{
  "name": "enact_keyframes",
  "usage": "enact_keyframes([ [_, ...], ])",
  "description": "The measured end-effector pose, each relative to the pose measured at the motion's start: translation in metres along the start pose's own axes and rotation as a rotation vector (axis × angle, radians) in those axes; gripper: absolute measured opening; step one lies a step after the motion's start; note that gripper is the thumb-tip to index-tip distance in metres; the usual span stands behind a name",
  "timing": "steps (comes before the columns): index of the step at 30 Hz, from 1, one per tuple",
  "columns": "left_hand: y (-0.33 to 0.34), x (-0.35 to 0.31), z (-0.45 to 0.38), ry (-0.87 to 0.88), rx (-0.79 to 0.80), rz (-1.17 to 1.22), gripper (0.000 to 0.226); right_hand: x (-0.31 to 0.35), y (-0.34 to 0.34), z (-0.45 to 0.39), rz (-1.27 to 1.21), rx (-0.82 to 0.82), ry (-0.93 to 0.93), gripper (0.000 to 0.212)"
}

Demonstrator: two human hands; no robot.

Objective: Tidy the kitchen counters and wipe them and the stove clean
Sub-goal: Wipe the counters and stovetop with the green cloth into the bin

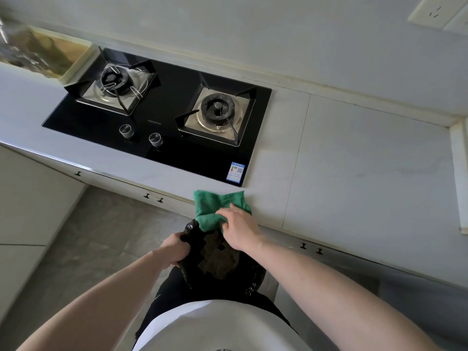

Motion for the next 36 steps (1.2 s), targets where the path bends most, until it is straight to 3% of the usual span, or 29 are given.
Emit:
enact_keyframes([
  [3, -0.001, -0.004, 0.002, 0.019, -0.006, -0.004, 0.049, 0.005, 0.006, 0.018, -0.002, 0.066, -0.028, 0.035],
  [6, -0.003, -0.006, 0.007, 0.023, -0.009, -0.007, 0.051, -0.003, -0.019, 0.027, -0.052, 0.000, -0.038, 0.033],
  [11, -0.003, -0.007, 0.011, 0.029, -0.009, -0.024, 0.048, -0.033, -0.111, 0.035, -0.144, -0.340, -0.037, 0.025],
  [15, -0.003, -0.009, 0.013, 0.034, -0.009, -0.022, 0.047, -0.074, -0.168, 0.042, -0.128, -0.543, 0.075, 0.021],
  [19, -0.001, -0.007, 0.014, 0.037, -0.014, -0.021, 0.046, -0.105, -0.130, 0.047, -0.012, -0.413, 0.264, 0.028],
  [22, -0.001, -0.006, 0.011, 0.039, -0.016, -0.002, 0.045, -0.083, -0.074, 0.060, 0.028, -0.294, 0.194, 0.038],
  [24, 0.000, -0.005, 0.009, 0.036, -0.022, 0.001, 0.044, -0.061, -0.052, 0.064, 0.021, -0.264, 0.113, 0.034],
  [28, 0.004, -0.003, 0.003, 0.031, -0.035, -0.015, 0.045, -0.036, -0.049, 0.061, -0.071, -0.232, 0.006, 0.028],
  [36, 0.006, -0.003, -0.002, 0.049, -0.026, -0.020, 0.046, -0.114, -0.177, 0.092, -0.116, -0.665, 0.110, 0.018],
])
Point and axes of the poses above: each hand's wrist, its own z-axis away from the middle knuckle, its own y-axis out of the palm, x = y × z, the point moved 10 cm from there along -z, towards the middle knuckle, and after that the axes turned 6 degrees about -z, right-handed, at the moved point
